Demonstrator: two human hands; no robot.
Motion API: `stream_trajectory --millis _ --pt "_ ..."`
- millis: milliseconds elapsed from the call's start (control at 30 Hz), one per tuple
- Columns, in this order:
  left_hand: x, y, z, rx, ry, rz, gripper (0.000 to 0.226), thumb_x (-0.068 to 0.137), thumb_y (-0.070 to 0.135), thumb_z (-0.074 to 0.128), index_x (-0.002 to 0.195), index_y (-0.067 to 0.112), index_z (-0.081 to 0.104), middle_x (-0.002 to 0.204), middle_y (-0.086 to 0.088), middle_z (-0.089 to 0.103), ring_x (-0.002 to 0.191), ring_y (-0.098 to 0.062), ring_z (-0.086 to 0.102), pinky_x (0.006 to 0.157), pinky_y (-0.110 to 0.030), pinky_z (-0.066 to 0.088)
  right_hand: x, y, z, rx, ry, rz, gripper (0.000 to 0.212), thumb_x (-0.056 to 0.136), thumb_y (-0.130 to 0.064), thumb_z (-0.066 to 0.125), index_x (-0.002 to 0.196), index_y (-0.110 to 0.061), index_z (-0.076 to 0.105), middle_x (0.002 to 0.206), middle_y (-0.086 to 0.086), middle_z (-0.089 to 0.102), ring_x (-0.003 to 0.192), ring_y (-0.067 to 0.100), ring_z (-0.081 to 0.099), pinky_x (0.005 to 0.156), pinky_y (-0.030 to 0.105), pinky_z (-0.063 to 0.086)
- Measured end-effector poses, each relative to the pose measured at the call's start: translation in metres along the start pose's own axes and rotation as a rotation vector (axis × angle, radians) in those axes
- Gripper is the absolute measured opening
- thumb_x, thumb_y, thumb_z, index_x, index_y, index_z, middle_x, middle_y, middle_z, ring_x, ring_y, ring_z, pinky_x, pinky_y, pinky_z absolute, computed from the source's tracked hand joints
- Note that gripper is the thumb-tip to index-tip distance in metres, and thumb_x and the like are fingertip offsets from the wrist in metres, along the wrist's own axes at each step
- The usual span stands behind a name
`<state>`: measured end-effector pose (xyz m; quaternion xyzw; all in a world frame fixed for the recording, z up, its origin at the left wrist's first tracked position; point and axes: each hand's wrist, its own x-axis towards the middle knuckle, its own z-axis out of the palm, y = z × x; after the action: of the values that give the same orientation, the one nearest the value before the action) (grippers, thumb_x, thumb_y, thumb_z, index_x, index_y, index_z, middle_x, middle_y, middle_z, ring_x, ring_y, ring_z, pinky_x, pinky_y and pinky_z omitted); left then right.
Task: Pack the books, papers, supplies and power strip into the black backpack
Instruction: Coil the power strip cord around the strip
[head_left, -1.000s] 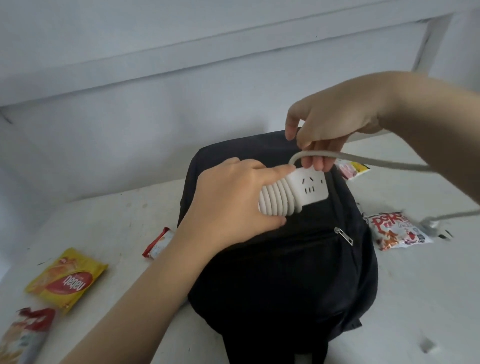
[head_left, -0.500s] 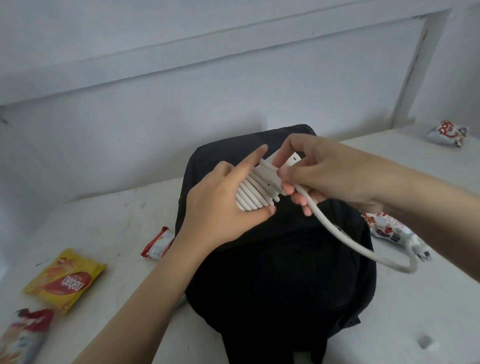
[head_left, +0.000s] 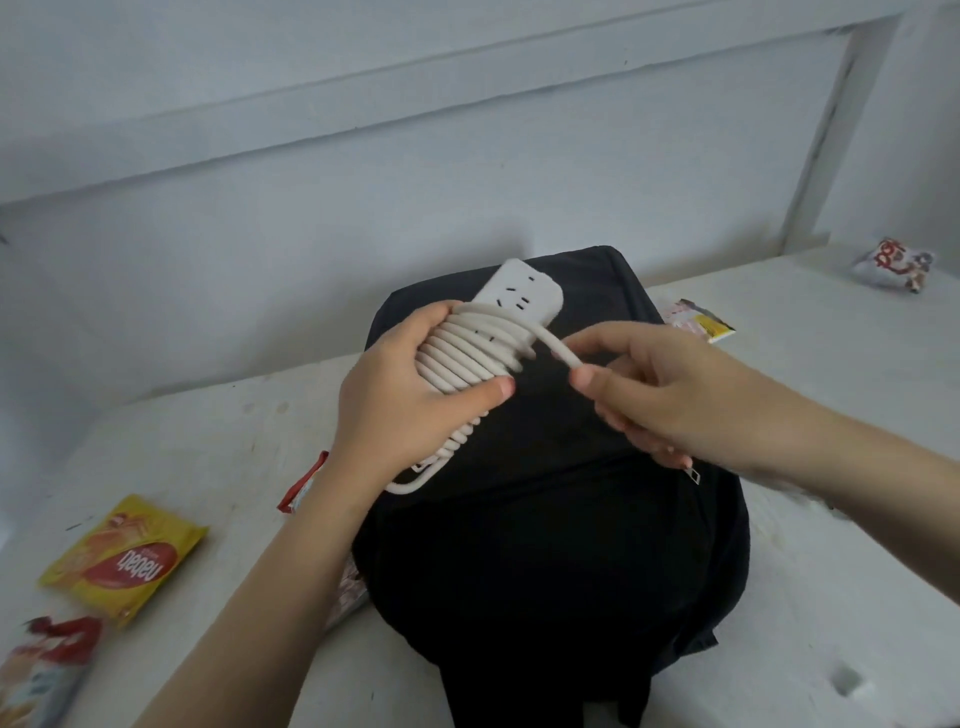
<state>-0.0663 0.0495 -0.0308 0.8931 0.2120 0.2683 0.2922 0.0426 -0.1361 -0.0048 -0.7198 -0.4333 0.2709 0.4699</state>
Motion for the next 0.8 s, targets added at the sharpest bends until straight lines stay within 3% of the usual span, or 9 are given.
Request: stream_trajectory --millis 133,233,367,500,667,733,800 --pt "0.0 0.001 -0.003 -0.16 -0.004 -0.057 0.052 0.048 0.058 0.074 0.09 0.066 0.044 0.087 0.043 0.055 0.086 0.015 0.057 0.073 -0.012 0.043 -0.001 0.012 0.011 -0.258 0.046 -0.207 0.054 0.09 -0.012 0.055 0.123 -0.054 0.045 0.066 -0.006 0.06 0.054 0.009 0.051 0.052 0.019 0.044" --pt "0.0 0.004 -0.006 -0.235 -0.004 -0.048 0.05 0.045 0.061 0.071 0.084 0.074 0.043 0.09 0.045 0.056 0.087 0.014 0.058 0.076 -0.017 0.046 0.001 0.018 0.022 -0.286 0.092 -0.204 0.062 0.089 -0.006 0.054 0.139 -0.04 0.039 0.06 -0.016 0.052 0.051 0.002 0.049 0.049 0.009 0.038" --pt "0.0 0.003 -0.009 -0.243 -0.006 -0.039 0.052 0.046 0.059 0.073 0.091 0.066 0.047 0.098 0.035 0.061 0.09 0.007 0.062 0.087 -0.034 0.053 -0.003 0.024 0.034 -0.269 0.188 -0.273 0.072 0.088 -0.004 0.054 0.147 -0.036 0.026 0.06 -0.005 0.052 0.054 0.01 0.051 0.051 0.018 0.043" --pt "-0.002 0.005 -0.011 -0.222 -0.008 -0.036 0.053 0.046 0.061 0.071 0.091 0.066 0.045 0.098 0.035 0.06 0.09 0.007 0.061 0.086 -0.035 0.054 -0.001 0.026 0.035 -0.282 0.179 -0.311 0.064 0.089 -0.004 0.055 0.141 -0.036 0.035 0.066 -0.005 0.053 0.056 0.012 0.052 0.053 0.016 0.044" --pt "-0.003 0.006 -0.011 -0.243 -0.015 -0.025 0.062 0.049 0.058 0.073 0.107 0.053 0.051 0.103 0.024 0.064 0.093 -0.002 0.064 0.084 -0.041 0.054 -0.001 0.028 0.032 -0.235 0.152 -0.315 0.051 0.092 -0.014 0.056 0.136 -0.036 0.043 0.061 0.0 0.049 0.051 0.006 0.046 0.052 0.014 0.039" --pt "-0.002 0.008 -0.011 -0.28 -0.009 -0.015 0.066 0.053 0.052 0.075 0.114 0.05 0.051 0.105 0.018 0.065 0.093 -0.007 0.065 0.082 -0.044 0.055 -0.004 0.027 0.032 -0.046 0.161 -0.269 0.028 0.093 -0.025 0.054 0.121 -0.026 0.057 0.059 -0.002 0.049 0.048 0.004 0.044 0.05 0.013 0.037" --pt "-0.002 0.01 -0.014 -0.328 0.004 -0.006 0.069 0.055 0.047 0.077 0.117 0.052 0.048 0.106 0.013 0.066 0.09 -0.011 0.066 0.078 -0.045 0.056 -0.005 0.031 0.027 0.157 0.108 -0.218 0.028 0.094 -0.035 0.045 0.099 -0.012 0.061 0.052 -0.002 0.046 0.042 0.007 0.04 0.044 0.016 0.035"
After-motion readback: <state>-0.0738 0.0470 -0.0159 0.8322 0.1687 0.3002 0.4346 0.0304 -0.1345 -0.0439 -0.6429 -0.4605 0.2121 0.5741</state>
